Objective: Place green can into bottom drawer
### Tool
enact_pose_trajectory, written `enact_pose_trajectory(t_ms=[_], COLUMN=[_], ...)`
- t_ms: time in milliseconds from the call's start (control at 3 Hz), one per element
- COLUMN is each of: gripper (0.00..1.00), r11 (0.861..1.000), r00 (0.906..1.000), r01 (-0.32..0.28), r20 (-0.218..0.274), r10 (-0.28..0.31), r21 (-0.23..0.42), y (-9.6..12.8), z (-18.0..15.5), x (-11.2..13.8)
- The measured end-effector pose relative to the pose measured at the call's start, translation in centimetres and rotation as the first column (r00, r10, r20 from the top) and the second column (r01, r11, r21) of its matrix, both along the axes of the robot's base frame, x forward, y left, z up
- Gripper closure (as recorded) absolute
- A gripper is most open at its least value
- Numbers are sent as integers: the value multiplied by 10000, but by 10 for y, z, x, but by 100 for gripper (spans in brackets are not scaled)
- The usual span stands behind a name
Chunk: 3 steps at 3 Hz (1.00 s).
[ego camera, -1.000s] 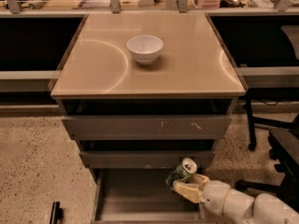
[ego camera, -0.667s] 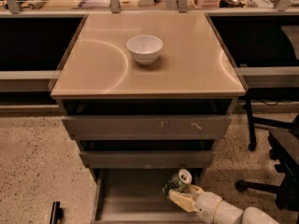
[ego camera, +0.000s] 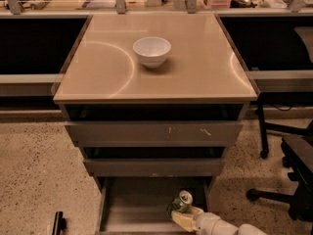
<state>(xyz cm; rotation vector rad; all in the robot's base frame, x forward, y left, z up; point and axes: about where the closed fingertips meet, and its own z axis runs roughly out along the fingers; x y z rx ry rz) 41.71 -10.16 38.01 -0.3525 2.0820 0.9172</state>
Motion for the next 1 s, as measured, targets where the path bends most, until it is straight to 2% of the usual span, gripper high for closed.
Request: enact_pose_trajectory(t_ms=[333,667,1000], gripper=[100,100,100], r11=[10000,9997,9985], r00=[10000,9992,9953], r01=[-60,224,541], r20=[-75,-322,-795], r10=[60,-228,-545], r21=[-56,-133,-64], y=[2,0,-2], z=[-4,-21,-55], x=[-1,2,18])
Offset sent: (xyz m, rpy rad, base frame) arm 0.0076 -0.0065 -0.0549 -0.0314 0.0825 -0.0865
